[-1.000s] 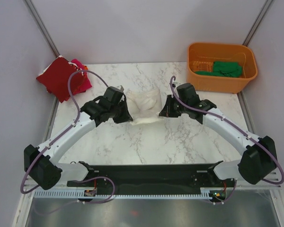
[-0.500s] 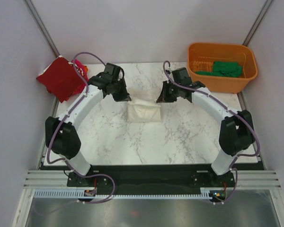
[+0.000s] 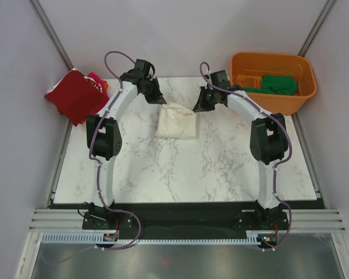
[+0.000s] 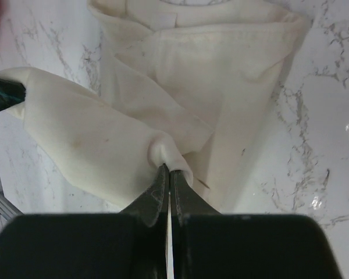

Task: Fold and stack the t-shirts
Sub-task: Fold the tshirt, then neatly place the folded tshirt to the corner

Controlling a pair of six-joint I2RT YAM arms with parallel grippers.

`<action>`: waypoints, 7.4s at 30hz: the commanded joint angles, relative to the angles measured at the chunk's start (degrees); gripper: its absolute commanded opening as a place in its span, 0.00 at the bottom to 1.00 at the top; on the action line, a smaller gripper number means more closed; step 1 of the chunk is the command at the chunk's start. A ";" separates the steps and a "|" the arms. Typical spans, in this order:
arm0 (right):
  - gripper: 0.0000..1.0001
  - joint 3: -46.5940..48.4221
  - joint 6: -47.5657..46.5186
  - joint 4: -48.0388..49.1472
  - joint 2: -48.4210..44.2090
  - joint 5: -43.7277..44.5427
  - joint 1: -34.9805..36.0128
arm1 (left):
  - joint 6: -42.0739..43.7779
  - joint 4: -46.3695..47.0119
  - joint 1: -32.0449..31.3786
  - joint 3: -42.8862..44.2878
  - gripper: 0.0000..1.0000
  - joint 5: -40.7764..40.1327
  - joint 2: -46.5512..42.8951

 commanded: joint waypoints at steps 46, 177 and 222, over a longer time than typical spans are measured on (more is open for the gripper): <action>0.92 -17.25 2.42 22.64 -5.49 3.74 -2.48 | -6.73 27.93 5.95 -21.18 1.00 7.15 -7.86; 0.00 -66.83 34.95 97.98 0.32 -31.68 3.85 | -3.13 26.79 -10.67 -75.43 0.30 1.09 -41.09; 0.80 -54.08 -1.01 29.76 -34.66 -21.48 3.23 | -3.57 51.76 -4.78 -69.81 0.02 8.38 -22.27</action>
